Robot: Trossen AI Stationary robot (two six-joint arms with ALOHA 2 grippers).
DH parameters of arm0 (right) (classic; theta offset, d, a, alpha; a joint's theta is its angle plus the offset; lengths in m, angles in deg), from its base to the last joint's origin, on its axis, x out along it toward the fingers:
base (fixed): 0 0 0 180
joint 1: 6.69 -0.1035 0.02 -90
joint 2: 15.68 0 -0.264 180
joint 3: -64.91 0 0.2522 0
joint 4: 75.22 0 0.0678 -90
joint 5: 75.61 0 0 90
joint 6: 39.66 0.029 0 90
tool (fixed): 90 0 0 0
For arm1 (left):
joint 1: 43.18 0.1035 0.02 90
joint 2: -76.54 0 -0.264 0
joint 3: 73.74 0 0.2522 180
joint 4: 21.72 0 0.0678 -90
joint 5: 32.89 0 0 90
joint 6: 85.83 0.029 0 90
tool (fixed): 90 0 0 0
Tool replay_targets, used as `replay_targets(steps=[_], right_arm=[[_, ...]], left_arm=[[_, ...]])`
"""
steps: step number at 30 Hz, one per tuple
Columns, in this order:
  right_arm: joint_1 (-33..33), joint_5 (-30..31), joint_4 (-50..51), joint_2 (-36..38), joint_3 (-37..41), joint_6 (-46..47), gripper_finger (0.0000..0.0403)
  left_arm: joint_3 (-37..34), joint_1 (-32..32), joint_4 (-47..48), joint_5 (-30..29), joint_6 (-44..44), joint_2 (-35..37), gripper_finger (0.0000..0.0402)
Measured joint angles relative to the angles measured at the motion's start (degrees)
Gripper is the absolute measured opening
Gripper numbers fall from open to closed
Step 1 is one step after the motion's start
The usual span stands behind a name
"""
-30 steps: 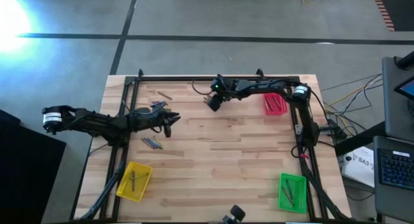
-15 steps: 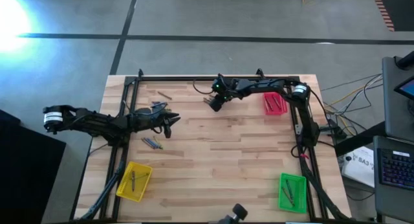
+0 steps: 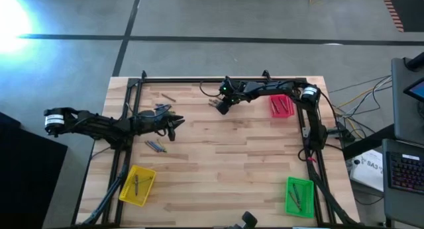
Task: Sort crayons
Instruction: Put the green crayon into the green bin
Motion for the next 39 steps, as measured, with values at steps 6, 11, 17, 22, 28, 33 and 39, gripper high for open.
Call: replay_targets(steps=[6, 11, 17, 22, 28, 33, 39], right_arm=[[-3.69, 7.01, 7.92, 6.98, 0.86, 1.94, 0.0013], [-10.37, 18.26, 20.09, 14.54, 1.63, 9.16, 0.0013], [-20.12, 21.36, 25.54, 22.38, 5.76, 16.64, 0.0013], [-24.86, 21.48, 25.85, 27.66, 11.33, 24.54, 0.0013], [-31.86, 20.79, 26.38, 34.35, 19.60, 34.81, 0.0013], [-40.16, 20.58, 26.33, 40.40, 25.27, 43.41, 0.0013], [-49.00, 21.02, 26.27, 44.82, 28.77, 55.40, 0.0013]], left_arm=[[0.05, 0.00, 0.22, -0.01, 0.01, -0.19, 0.0077], [0.15, 0.00, 0.13, -0.02, 0.02, -1.94, 0.0077], [0.22, 0.00, -1.77, -0.02, -0.52, -5.27, 0.0077], [0.22, 0.00, -8.34, 0.00, -0.44, -8.82, 0.0077], [0.17, -0.04, -17.33, 3.26, -6.56, -11.53, 0.0077], [0.15, -1.80, -21.61, 9.50, -10.51, -12.56, 0.0077], [-0.61, -8.04, -21.41, 7.12, -9.99, -13.80, 0.0077]])
